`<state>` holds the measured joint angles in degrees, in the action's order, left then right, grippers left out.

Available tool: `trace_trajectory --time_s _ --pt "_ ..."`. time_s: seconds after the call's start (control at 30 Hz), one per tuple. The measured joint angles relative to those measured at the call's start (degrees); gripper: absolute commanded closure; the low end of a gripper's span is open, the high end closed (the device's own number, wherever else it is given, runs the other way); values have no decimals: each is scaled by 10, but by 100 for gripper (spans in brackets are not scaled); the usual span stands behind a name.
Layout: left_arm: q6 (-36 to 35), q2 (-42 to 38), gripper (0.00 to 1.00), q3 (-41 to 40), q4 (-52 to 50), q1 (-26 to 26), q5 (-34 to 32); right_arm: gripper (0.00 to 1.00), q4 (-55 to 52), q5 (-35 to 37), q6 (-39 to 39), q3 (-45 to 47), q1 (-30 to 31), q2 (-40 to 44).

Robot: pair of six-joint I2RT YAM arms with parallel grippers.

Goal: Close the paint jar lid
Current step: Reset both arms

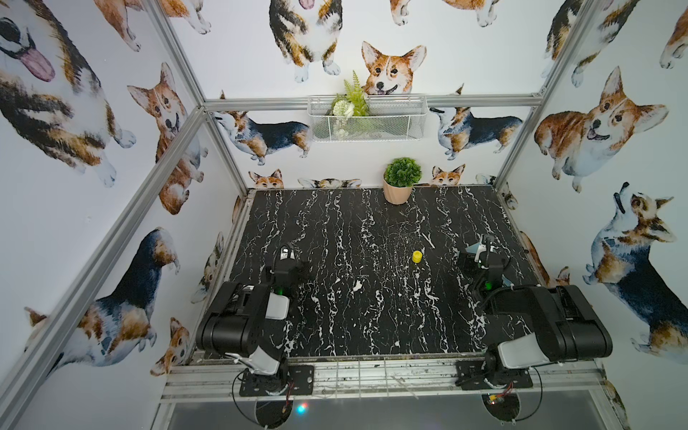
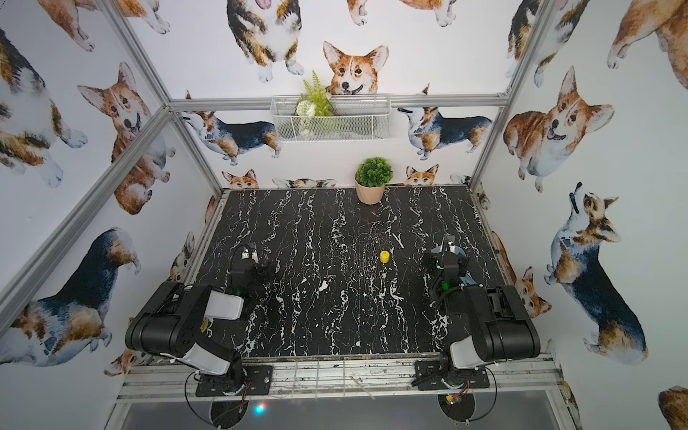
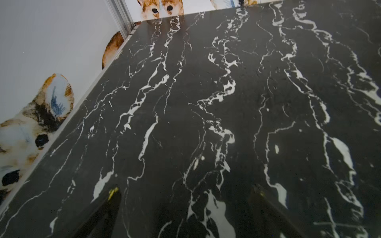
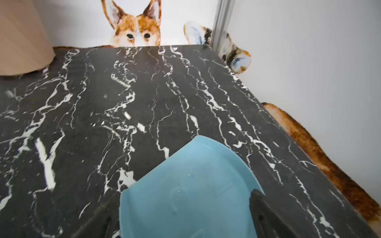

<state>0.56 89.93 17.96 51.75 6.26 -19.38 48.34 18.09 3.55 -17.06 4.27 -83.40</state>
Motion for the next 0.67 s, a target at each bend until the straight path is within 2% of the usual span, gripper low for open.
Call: trace_trajectory --time_s 0.17,0.67 --pt "8 -1 0 27 19 -18 35 0 3 -7 12 -7 -13 -1" --pt "14 -1 0 27 19 -21 45 0 -6 -17 18 -9 -13 -1"
